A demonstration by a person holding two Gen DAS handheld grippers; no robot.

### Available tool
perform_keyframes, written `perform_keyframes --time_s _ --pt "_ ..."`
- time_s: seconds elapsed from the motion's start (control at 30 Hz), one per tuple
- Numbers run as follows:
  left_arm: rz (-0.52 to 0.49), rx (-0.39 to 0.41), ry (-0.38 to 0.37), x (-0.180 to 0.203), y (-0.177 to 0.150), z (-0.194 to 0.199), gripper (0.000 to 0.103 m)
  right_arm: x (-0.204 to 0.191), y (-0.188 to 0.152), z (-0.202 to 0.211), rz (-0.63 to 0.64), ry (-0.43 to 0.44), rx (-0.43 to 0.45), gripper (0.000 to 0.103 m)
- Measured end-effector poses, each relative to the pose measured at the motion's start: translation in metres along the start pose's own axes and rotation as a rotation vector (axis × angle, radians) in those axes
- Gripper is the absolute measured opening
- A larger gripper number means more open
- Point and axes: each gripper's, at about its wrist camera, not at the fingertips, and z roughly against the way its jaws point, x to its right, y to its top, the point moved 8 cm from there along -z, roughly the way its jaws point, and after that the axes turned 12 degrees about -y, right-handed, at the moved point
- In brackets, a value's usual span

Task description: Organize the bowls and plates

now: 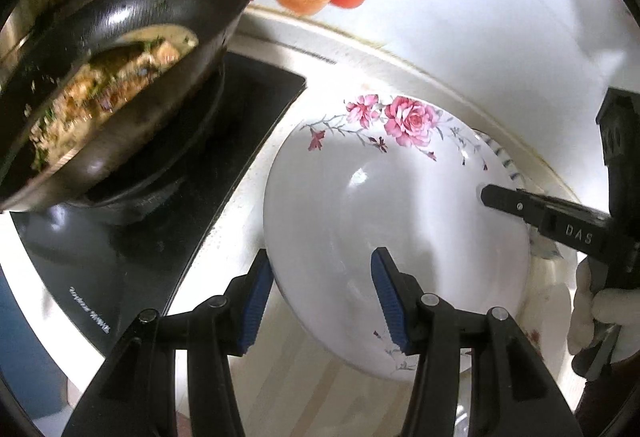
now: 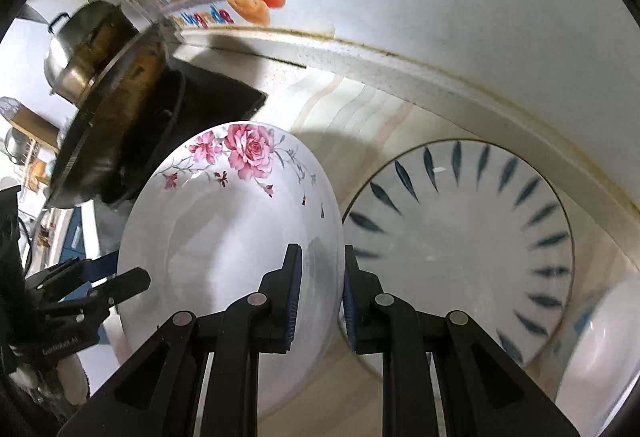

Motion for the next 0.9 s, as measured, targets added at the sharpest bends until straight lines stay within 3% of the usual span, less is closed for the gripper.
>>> perform_keyframes --time_s 0.23,0.43,0.67,0.9 --pt "-0.125 -0.033 -0.019 0.033 -0.032 0.036 0.048 0.007 -0.060 0.054 -0.113 0.018 0.033 0.021" --pt "-0.202 -0.115 -0.076 0.060 -0.074 0.051 0.048 0.010 -0.153 0.087 -0.214 0.014 0.014 0.021" --pt "-0.341 -0.222 -0.089 0.089 -0.122 0.035 0.048 0.018 -0.253 0.101 -0.365 0.016 -0.014 0.021" --pt "-0.421 -0.329 -0.100 0.107 -0.156 0.007 0.048 0.031 -0.311 0.097 -0.468 -0.010 -0.050 0.021"
